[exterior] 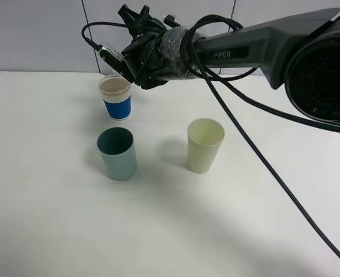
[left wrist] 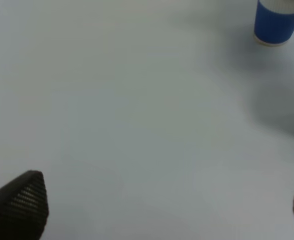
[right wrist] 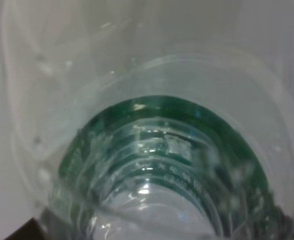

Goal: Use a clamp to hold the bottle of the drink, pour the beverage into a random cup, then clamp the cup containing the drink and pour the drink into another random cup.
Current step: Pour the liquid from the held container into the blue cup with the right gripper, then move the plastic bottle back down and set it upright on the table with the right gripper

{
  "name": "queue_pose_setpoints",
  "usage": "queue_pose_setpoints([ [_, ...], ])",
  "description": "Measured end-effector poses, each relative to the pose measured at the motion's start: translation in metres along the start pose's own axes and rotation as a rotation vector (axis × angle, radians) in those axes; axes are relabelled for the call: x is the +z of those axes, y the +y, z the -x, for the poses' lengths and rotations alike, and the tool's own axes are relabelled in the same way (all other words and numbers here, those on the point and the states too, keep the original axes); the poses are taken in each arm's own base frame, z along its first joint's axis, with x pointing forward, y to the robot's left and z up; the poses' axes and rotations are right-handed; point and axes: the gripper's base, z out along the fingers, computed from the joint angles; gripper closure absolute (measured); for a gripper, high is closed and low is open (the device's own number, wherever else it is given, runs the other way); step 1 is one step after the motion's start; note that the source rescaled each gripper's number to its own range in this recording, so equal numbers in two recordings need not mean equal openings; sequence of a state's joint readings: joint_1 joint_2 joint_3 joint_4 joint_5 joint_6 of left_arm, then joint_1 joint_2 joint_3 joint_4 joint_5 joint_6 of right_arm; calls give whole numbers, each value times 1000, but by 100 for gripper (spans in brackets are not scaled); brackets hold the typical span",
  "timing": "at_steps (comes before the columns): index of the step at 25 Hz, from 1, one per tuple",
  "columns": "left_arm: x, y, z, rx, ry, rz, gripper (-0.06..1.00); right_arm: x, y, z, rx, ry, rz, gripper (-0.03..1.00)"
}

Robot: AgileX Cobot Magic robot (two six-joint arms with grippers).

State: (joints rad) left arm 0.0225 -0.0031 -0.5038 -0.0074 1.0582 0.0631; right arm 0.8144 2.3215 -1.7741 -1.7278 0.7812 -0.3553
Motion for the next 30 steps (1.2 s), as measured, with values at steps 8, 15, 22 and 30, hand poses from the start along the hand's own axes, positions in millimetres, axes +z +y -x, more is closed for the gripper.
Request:
queue_pose_setpoints([
  [8, 0, 0, 0, 0, 0, 0, -6, 4, 21, 15, 599, -16, 156, 96],
  [15, 0, 0, 0, 0, 0, 0, -6, 0, 37, 5, 1017, 205, 290, 96],
  [22, 0, 0, 0, 0, 0, 0, -6, -13, 18, -24, 1217, 251, 268, 96],
  [30, 0, 0, 0, 0, 0, 0, -6, -36, -20, -75, 1612, 129, 275, 96],
])
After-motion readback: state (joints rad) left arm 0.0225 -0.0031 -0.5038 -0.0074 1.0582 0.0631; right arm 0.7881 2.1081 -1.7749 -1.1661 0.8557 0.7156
